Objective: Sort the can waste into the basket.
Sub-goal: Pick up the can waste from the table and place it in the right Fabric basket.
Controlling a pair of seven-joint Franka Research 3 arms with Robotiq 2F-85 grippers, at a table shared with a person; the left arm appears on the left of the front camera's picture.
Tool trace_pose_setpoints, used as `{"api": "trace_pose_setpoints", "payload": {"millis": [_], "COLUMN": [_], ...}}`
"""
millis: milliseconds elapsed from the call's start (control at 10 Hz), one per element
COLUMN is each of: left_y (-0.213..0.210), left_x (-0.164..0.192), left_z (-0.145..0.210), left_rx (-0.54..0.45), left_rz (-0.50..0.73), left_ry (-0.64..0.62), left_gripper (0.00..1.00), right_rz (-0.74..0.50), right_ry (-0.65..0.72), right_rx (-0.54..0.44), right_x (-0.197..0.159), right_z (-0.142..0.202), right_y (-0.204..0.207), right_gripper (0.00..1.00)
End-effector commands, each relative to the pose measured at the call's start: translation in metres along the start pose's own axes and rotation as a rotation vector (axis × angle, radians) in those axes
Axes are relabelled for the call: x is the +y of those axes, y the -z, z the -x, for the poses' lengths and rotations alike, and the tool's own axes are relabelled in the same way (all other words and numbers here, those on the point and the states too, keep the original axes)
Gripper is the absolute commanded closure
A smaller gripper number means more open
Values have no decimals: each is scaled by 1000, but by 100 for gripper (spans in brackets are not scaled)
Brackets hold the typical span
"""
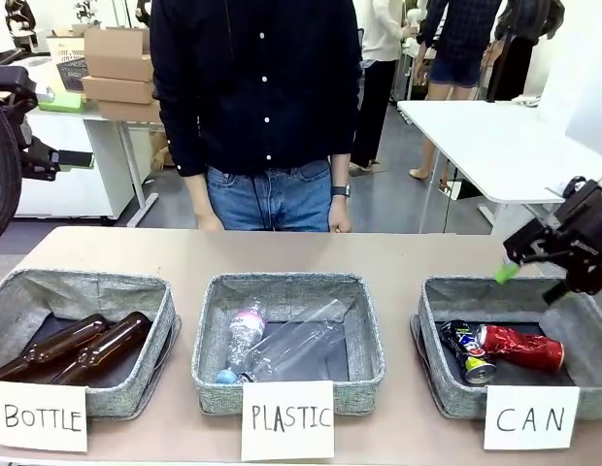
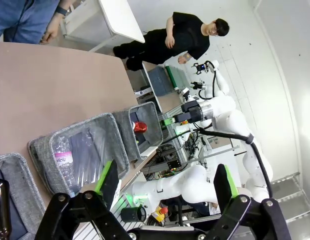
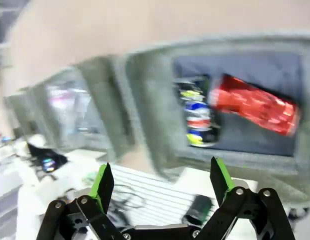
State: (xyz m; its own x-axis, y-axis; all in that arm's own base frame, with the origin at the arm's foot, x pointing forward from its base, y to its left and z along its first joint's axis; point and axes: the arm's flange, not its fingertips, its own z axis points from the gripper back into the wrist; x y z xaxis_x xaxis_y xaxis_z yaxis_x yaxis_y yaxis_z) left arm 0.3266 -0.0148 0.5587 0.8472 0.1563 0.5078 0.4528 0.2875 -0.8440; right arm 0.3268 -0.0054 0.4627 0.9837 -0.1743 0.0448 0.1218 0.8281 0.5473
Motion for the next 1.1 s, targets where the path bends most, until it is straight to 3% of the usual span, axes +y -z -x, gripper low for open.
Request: {"api": "trace_pose_setpoints", "payload": {"millis": [0, 200, 300, 400, 500, 600, 1000], "left_y": [0, 0, 0, 0, 0, 0, 0], "left_x": [-1, -1, -1, -1, -1, -1, -1], "left_z": [-1, -1, -1, -1, -1, -1, -1], "left_rx": [-5, -5, -5, -5, -5, -5, -5], "left_rz": [18, 18, 18, 18, 18, 18, 18], "left_ry": [11, 11, 11, 11, 11, 11, 11], "left_gripper": [0, 0, 0, 0, 0, 0, 0], "right_rz": [-658, -1283, -1522, -1624, -1666, -834, -834], "right_ry": [-144, -144, -30, 43, 97, -38, -38], "right_rx": [-52, 220, 308, 350, 326, 11, 11], "right_x": [6, 5, 2, 0, -2, 17, 17], "right_z": [32, 33, 24, 18, 13, 22, 22], "right_y": [-2, -26, -36, -39, -39, -56, -56], "right_gripper": [0, 0, 0, 0, 0, 0, 0]}}
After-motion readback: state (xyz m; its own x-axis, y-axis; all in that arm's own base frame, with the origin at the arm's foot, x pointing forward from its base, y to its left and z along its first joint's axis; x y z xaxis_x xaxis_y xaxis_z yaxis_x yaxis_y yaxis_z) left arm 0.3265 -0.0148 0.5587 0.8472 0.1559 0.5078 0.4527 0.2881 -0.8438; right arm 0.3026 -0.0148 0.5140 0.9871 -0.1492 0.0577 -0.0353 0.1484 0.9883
